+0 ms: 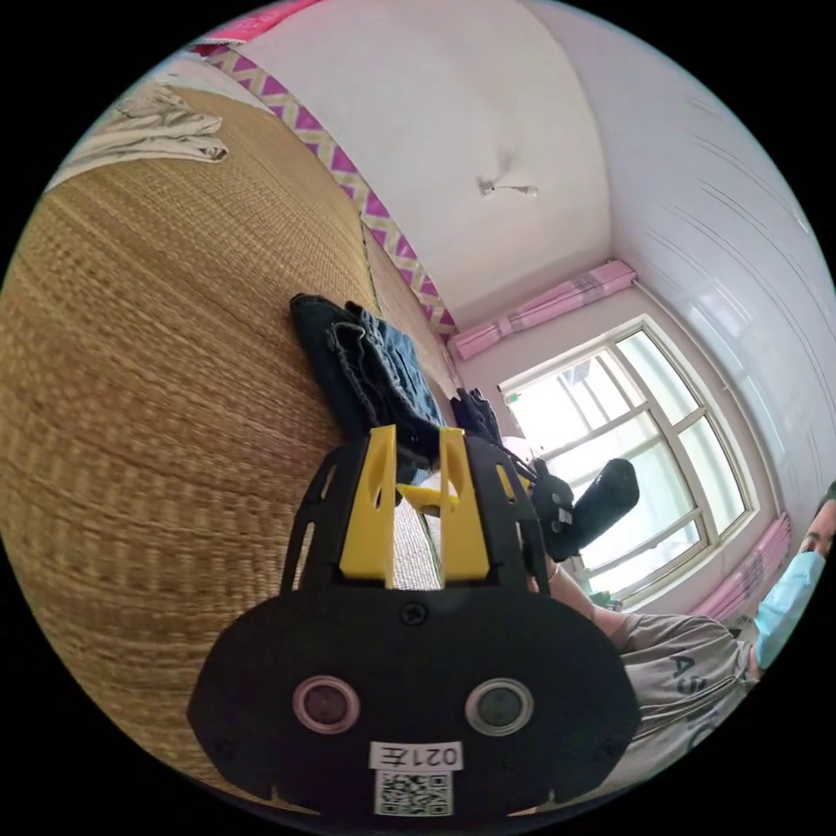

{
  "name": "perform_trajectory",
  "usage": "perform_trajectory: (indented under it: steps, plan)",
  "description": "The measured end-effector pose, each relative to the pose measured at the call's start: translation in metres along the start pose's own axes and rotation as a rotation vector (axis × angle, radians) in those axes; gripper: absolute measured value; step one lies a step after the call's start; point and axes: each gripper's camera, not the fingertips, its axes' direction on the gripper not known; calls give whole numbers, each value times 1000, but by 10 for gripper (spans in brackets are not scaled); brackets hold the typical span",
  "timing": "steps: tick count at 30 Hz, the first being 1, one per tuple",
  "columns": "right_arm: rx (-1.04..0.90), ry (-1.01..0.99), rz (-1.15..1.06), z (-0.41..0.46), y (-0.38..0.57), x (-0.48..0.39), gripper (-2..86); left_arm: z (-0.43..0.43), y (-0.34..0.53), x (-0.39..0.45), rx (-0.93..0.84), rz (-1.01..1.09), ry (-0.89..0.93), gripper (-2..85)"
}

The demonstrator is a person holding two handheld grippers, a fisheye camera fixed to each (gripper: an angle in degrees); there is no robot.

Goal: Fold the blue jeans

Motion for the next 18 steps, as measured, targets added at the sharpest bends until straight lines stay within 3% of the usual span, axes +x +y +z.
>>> perform_trajectory:
  steps: [3, 7, 9, 14, 18]
  plan:
    - [85, 84, 93, 31, 1, -28, 82, -3, 1, 12, -4, 25, -19, 65]
    - [293, -295, 533, 39, 36, 41, 57, 14, -6, 48, -53, 146, -179, 22]
    - [356, -340, 659, 43, 62, 71, 54, 31, -12, 63, -74, 180, -217, 2]
    - [370, -116, 865, 33, 129, 134, 51, 97, -33, 103, -114, 256, -208, -9]
    - [341, 71, 1049, 38, 206, 172, 51, 175, -62, 117, -183, 225, -13, -9]
